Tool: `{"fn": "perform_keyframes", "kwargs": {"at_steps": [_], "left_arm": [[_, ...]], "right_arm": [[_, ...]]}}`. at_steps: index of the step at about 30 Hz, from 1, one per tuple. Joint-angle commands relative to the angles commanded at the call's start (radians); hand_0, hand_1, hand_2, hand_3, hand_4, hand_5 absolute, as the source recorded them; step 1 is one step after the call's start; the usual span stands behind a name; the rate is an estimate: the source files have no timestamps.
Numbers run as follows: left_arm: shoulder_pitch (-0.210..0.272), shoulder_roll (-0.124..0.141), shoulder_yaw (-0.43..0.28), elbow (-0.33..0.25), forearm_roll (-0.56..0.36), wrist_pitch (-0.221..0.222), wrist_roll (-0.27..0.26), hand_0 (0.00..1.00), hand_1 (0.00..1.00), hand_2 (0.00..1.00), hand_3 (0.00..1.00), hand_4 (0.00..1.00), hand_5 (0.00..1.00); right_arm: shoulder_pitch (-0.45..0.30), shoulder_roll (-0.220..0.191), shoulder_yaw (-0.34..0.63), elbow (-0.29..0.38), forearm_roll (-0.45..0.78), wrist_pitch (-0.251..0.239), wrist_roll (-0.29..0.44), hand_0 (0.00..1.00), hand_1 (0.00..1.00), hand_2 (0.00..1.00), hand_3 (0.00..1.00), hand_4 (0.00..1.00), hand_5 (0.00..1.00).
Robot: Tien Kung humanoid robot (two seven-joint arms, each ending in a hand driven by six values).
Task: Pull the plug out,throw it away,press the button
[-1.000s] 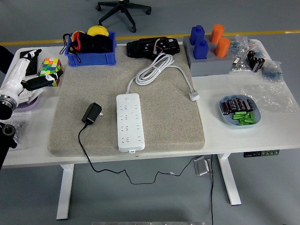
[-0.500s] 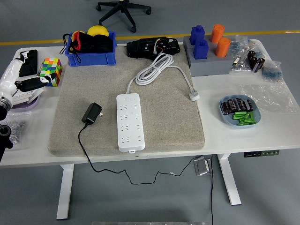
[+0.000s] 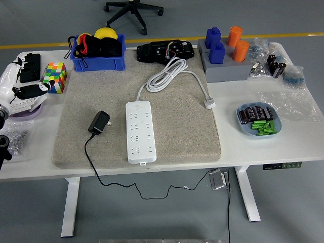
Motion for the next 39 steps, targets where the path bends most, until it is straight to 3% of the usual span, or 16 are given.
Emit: {"fn": "perform_keyframes", "kwargs": {"at_steps": [39], "left_arm": [[-0.007, -0.007, 0.014, -0.004, -0.006, -0.006, -0.001, 0.869, 0.84, 0.863, 0.974, 0.776, 0.164]], "right_arm": [[0.003, 0.0, 0.007, 0.0, -0.001, 0.001, -0.001, 0.748, 0.7, 0.71, 0.723, 0.777, 0.632]]}}
